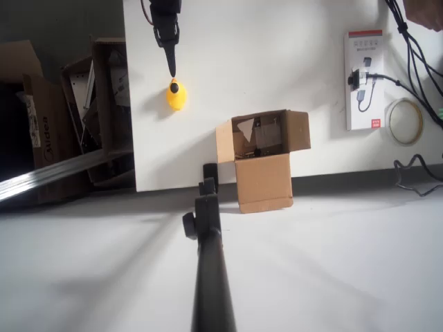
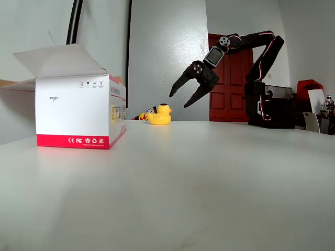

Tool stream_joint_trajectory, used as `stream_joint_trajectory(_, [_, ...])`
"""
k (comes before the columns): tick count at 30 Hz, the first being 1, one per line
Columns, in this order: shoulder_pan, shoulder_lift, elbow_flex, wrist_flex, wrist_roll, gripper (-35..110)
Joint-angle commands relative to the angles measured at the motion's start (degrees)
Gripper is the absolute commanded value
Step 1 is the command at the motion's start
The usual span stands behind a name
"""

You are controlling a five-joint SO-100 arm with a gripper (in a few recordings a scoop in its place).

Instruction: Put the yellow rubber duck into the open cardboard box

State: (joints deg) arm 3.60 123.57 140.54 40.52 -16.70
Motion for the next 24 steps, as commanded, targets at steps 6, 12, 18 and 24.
stream_joint_trajectory(6, [0.18, -5.98, -5.62, -1.85, 0.53, 25])
stream_joint_trajectory(12, [-1.32, -10.46, -8.88, -2.90, 0.70, 25])
stream_joint_trajectory(18, [-2.46, -13.97, -10.37, -4.57, 1.05, 26])
stream_joint_trajectory(24, [-2.64, -17.75, -12.48, -5.98, 1.14, 26])
